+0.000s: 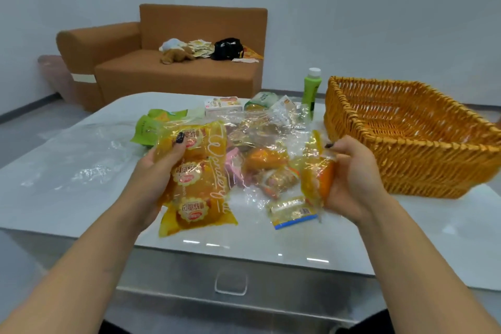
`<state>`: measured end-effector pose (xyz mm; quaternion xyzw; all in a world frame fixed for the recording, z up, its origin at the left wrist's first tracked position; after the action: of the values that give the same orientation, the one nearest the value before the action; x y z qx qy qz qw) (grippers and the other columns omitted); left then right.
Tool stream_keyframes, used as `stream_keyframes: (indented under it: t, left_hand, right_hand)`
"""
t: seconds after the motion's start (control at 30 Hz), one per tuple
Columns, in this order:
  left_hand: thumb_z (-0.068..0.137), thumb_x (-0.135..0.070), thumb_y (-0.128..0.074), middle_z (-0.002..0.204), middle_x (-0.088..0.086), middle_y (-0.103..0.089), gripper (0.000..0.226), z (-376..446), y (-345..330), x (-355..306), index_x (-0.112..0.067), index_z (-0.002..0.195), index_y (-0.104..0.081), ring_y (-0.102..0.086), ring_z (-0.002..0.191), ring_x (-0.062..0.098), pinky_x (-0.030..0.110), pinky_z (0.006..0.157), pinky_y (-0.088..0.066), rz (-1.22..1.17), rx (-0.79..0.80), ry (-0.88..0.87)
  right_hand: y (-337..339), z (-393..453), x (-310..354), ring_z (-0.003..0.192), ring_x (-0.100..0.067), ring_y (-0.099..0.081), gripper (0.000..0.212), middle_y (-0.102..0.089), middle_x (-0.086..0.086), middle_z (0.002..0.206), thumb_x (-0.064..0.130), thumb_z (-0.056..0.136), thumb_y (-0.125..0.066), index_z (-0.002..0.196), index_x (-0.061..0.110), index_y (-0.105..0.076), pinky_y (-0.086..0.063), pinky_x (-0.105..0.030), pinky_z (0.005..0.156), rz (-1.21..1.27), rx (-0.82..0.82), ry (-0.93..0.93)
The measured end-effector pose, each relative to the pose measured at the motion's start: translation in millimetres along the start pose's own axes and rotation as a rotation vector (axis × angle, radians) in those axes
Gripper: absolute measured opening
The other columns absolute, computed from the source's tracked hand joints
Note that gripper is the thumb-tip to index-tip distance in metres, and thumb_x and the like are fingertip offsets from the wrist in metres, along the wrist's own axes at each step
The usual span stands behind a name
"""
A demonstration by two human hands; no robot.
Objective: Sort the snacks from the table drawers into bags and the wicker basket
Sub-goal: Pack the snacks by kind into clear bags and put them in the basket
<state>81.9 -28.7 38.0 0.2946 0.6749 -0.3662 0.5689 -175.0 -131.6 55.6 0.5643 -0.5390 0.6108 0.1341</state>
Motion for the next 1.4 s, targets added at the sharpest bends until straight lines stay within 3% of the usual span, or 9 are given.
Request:
stream_keyframes:
  t: [0.13, 0.23, 0.4, 0.53, 0.63, 0.8, 1.0, 1.17, 1.4]
  left_hand:
    - [0.078, -0.042, -0.063, 0.107, 0.004, -0.075, 0.051, -9, -3, 3, -0.024, 0.125, -0.059, -0.073, 0.095, 0.024, 0.041, 0.079, -0.056, 0.021, 0.041, 0.016]
    - [0.076, -0.045, -0.064, 0.105, 0.003, -0.075, 0.053, -12, -4, 7, -0.026, 0.125, -0.059, -0.073, 0.093, 0.024, 0.043, 0.079, -0.057, 0.044, 0.058, 0.032]
    - [0.069, -0.049, -0.066, 0.103, 0.003, -0.075, 0.057, -13, -6, 9, -0.026, 0.121, -0.060, -0.073, 0.092, 0.024, 0.045, 0.082, -0.057, 0.080, 0.093, 0.053]
    - [0.078, -0.044, -0.063, 0.104, 0.006, -0.075, 0.048, -12, -10, 13, -0.022, 0.121, -0.062, -0.073, 0.094, 0.025, 0.043, 0.082, -0.057, 0.058, 0.154, 0.096]
    - [0.090, -0.039, -0.059, 0.104, 0.006, -0.075, 0.033, -9, -10, 15, -0.023, 0.119, -0.062, -0.073, 0.094, 0.025, 0.043, 0.082, -0.057, 0.054, 0.170, 0.139]
    - [0.089, -0.041, -0.059, 0.101, 0.007, -0.076, 0.032, -3, -8, 16, -0.023, 0.115, -0.063, -0.074, 0.091, 0.025, 0.043, 0.080, -0.057, 0.052, 0.176, 0.178]
    - [0.087, -0.039, -0.063, 0.099, 0.006, -0.076, 0.035, -4, -11, 19, -0.021, 0.116, -0.063, -0.074, 0.090, 0.026, 0.045, 0.082, -0.058, 0.068, 0.127, 0.102]
    - [0.078, -0.043, -0.065, 0.100, 0.004, -0.076, 0.038, -5, -15, 18, -0.024, 0.111, -0.064, -0.074, 0.091, 0.025, 0.045, 0.081, -0.058, 0.030, 0.082, 0.001]
    - [0.074, -0.044, -0.064, 0.105, 0.006, -0.075, 0.047, 0, -22, 27, -0.022, 0.116, -0.063, -0.073, 0.092, 0.024, 0.042, 0.073, -0.061, -0.083, 0.049, 0.000]
  right_hand:
    - [-7, 0, -11, 0.081, -0.026, -0.067, 0.022, -0.070, -0.015, 0.090, 0.011, 0.084, -0.052, 0.100, 0.003, -0.065, -0.056, -0.042, 0.078, -0.194, 0.134, -0.031]
    - [-8, 1, -16, 0.118, -0.042, -0.056, 0.041, -0.062, -0.024, 0.122, 0.010, 0.079, -0.066, 0.118, 0.002, -0.062, -0.040, -0.058, 0.104, -0.300, 0.114, -0.008]
    - [-14, 9, -28, 0.103, -0.034, -0.067, 0.029, -0.068, -0.017, 0.112, 0.020, 0.088, -0.068, 0.116, 0.012, -0.065, -0.055, -0.046, 0.085, -0.469, 0.097, 0.098]
    - [-13, 12, -31, 0.074, -0.025, -0.063, 0.014, -0.062, -0.014, 0.084, 0.013, 0.083, -0.058, 0.095, 0.008, -0.063, -0.055, -0.037, 0.069, -0.218, 0.123, 0.073]
    - [-26, 11, -21, 0.063, -0.021, -0.062, 0.030, -0.066, -0.007, 0.071, 0.005, 0.074, -0.045, 0.075, 0.013, -0.074, -0.052, -0.036, 0.069, -0.087, 0.238, 0.035]
    - [-25, 15, -20, 0.100, -0.032, -0.065, 0.042, -0.069, -0.015, 0.112, -0.013, 0.080, -0.056, 0.117, 0.007, -0.061, -0.051, -0.045, 0.090, -0.444, 0.247, 0.056]
    - [-23, 17, -53, 0.105, -0.017, -0.067, 0.045, -0.071, 0.003, 0.112, 0.027, 0.076, -0.072, 0.119, 0.022, -0.061, -0.053, -0.043, 0.094, -0.668, 0.267, -0.112]
    - [-13, 17, -50, 0.099, -0.016, -0.068, 0.041, -0.071, 0.005, 0.108, 0.009, 0.083, -0.070, 0.117, 0.027, -0.059, -0.057, -0.033, 0.082, -0.830, 0.282, -0.154]
    - [-15, 20, -43, 0.089, -0.024, -0.069, 0.044, -0.069, -0.004, 0.092, 0.022, 0.067, -0.080, 0.107, 0.022, -0.061, -0.057, -0.037, 0.085, -0.906, 0.155, -0.075]
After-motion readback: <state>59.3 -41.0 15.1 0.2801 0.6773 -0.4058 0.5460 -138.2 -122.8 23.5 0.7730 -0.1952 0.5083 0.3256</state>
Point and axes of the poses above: each hand's wrist, its own z-axis towards the middle knuckle, its own y-axis out of the back of the hand, x = y × z, the point moved 6 cm from there along z, towards the middle knuckle
